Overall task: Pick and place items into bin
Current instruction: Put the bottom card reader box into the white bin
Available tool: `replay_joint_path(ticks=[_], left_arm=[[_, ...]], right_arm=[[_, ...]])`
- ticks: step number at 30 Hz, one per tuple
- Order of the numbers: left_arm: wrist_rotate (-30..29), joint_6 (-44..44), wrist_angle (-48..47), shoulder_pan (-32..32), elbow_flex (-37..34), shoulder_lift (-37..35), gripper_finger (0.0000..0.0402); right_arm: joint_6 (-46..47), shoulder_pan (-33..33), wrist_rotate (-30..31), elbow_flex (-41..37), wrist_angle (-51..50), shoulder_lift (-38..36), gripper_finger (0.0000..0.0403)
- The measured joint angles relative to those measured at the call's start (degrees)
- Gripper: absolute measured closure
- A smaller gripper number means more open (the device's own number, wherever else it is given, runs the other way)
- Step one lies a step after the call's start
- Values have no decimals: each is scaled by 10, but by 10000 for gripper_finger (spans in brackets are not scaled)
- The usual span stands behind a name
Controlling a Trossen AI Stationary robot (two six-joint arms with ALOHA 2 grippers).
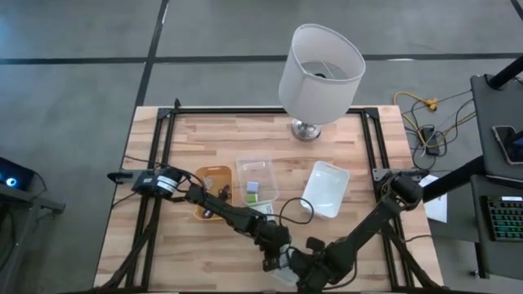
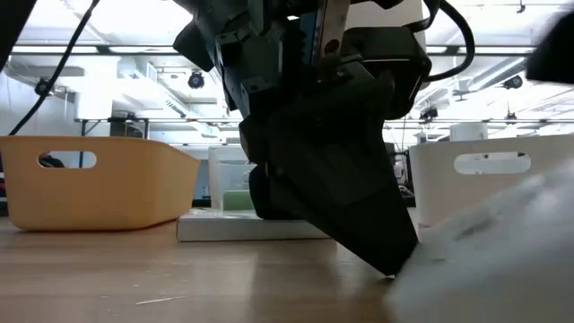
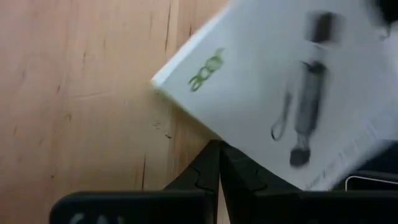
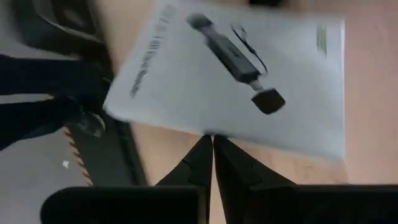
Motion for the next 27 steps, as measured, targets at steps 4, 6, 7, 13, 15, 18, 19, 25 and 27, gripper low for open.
replay_joint_path(ticks=[4,6,7,13,15,18,19,25,27], left_arm=[[-6,-4,3,0,8,-1,401],[-4,-1,11,1,17,1,401],[-7,-4,13,1,20,1,401],[-8,-2,14,1,20,1,401],[-9,-1,14,1,18,1,401],[-9,-1,14,-1,15,0,401],[-9,-1,14,-2,15,0,401],[-7,-1,13,-2,17,0,401],[-7,-1,14,-2,17,-1,401]], right_arm=[[-30,-4,68,37,-6,-4,394],[-42,-12,96,44,-15,-1,394],[-41,-13,103,45,-15,1,394],[-26,-20,89,44,-24,1,394],[-25,-18,91,47,-43,0,394],[-25,-11,103,71,-97,-3,394],[-26,-8,107,81,-124,-4,394],[-76,7,123,130,-232,-5,384],[-115,8,117,137,-234,-5,368]])
